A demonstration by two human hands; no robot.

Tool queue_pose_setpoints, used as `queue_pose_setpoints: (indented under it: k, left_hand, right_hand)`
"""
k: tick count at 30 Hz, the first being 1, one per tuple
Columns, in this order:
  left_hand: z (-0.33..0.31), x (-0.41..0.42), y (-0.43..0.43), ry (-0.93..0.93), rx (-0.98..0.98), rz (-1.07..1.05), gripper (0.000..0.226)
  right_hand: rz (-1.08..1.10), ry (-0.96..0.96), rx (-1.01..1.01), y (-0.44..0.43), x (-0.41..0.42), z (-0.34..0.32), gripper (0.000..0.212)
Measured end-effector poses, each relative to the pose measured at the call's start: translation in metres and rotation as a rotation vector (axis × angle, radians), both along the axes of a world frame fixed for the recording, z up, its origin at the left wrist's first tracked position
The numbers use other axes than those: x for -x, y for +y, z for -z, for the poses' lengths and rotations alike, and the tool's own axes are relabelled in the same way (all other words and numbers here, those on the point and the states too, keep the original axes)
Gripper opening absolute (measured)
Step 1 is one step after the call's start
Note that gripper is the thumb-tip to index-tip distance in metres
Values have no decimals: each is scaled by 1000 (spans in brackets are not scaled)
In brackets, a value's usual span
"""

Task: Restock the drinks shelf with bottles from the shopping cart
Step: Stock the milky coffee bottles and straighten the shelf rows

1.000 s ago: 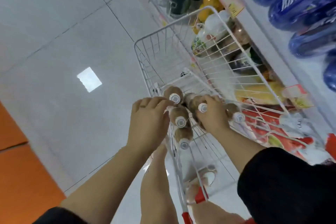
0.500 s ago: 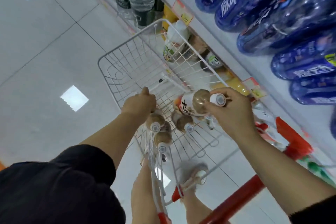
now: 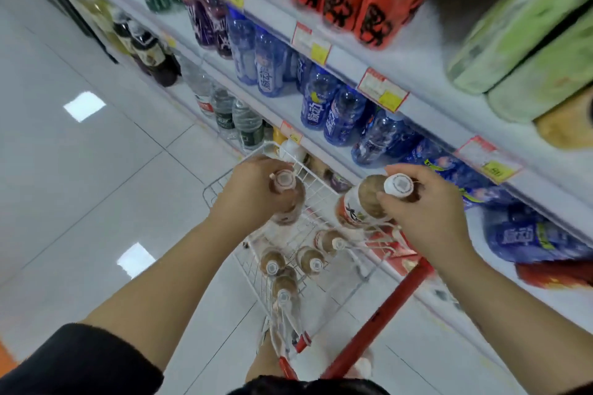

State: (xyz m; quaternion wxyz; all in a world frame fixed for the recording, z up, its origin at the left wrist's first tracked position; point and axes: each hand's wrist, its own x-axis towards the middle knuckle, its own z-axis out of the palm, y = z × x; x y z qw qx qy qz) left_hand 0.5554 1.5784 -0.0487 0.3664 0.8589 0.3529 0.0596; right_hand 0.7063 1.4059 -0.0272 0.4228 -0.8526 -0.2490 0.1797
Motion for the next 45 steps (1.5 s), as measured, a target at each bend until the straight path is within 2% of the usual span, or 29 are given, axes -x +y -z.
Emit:
queue_pose_setpoints:
  k: [4, 8, 15, 19, 24, 29, 36, 41, 43, 45]
  left_hand:
    - [-86, -16, -17, -170, -129, 86, 36]
    - [-167, -32, -37, -332, -154, 103, 31]
    - [-285, -68, -71, -685, -305, 249, 35]
    - [-319, -79, -89, -827, -321, 425, 35]
    - [-339, -95, -103, -1051, -443, 568, 31]
    - [-339, -123, -102, -1130, -469, 596, 29]
    - [-331, -162, -96, -1067, -391, 570, 35]
    - [-338, -183, -96, -1023, -329, 553, 39]
    - [-346, -191, -97, -1025, -292, 534, 40]
    - [-356, -200, -98, -1011, -233, 512, 38]
  right_hand:
    - [46, -87, -160, -18, -3, -79, 36]
    - [79, -185, -302, -41, -5, -153, 33]
    - [172, -511, -512, -83, -8, -255, 38]
    - [201, -716, -618, -102, -4, -287, 37]
    - [264, -1013, -724, -112, -5, -310, 32]
    - [306, -1218, -645, -111, -31, -312, 29]
    - [315, -1193, -525, -94, -80, -308, 28]
    - [359, -1110, -499, -81, -108, -319, 33]
    - [429, -1025, -482, -75, -120, -327, 33]
    - [500, -858, -495, -68, -137, -335, 34]
